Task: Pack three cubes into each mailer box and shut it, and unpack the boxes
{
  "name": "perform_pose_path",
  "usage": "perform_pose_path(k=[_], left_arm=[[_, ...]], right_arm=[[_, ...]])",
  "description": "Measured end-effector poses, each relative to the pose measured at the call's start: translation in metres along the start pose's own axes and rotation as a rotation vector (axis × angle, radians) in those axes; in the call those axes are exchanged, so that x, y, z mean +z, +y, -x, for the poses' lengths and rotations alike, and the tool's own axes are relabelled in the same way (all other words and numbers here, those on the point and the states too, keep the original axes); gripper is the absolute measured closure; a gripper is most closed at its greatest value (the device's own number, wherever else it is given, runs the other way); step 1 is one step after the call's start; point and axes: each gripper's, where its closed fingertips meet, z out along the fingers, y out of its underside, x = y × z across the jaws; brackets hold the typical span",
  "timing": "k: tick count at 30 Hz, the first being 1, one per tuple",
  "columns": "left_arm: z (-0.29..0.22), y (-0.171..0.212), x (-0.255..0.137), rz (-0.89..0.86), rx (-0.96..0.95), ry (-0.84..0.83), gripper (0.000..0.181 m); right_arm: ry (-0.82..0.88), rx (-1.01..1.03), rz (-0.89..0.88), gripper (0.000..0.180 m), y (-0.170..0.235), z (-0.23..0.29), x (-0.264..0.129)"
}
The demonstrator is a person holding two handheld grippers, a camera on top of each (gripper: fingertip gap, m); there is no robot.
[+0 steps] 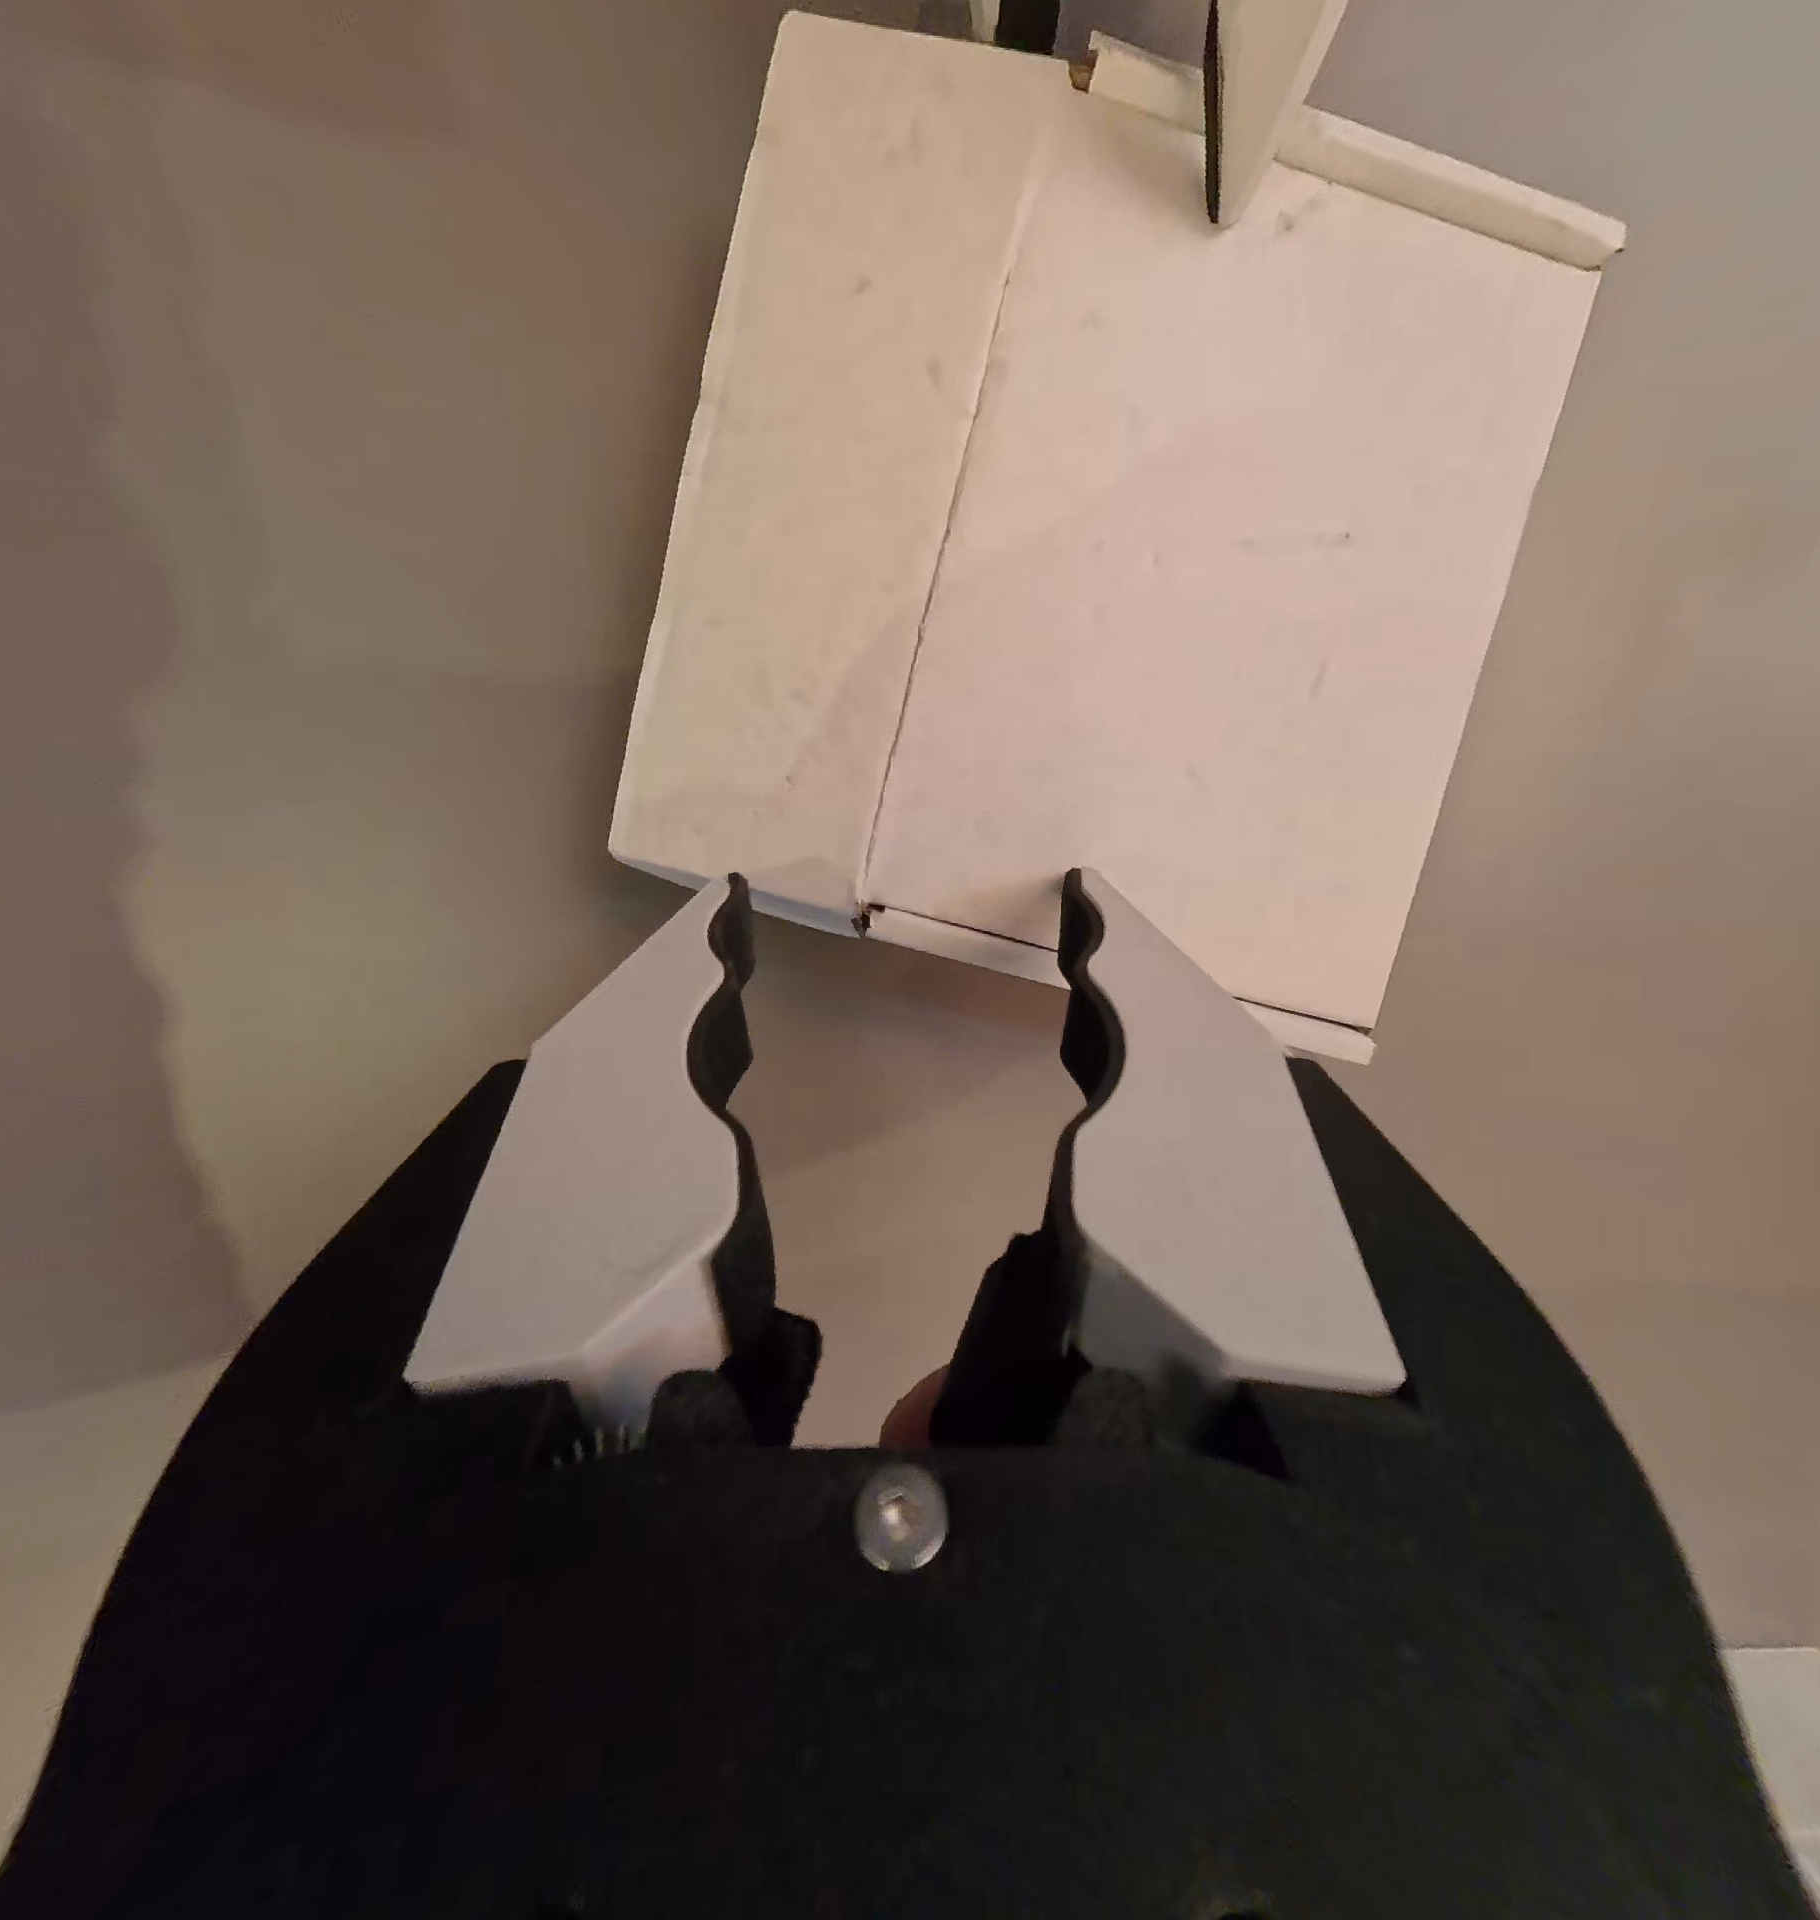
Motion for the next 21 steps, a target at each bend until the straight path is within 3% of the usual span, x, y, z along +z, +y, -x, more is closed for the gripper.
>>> perform_pose_path(k=[4,8,15,21], left_arm=[[0.0001,0.0,0.0001,-0.007,-0.003,0.002,0.139],[0.0,0.0,0.0002,-0.01,-0.005,-0.002,0.139],[-0.0011,-0.0007,-0.0004,-0.012,-0.006,0.015,0.138],[-0.0045,-0.0003,-0.0007,-0.007,-0.007,0.037,0.131]], right_arm=[[-0.039,0.051,-0.014,0.12,-0.0015,0.001,-0.0013],[0.013,0.054,0.007,0.131,-0.0019,-0.0049,-0.0002],[0.095,-0.002,0.111,0.133,-0.0001,-0.005,0.002],[0.069,-0.006,0.12,0.133,0.0,-0.0052,0.0018]])
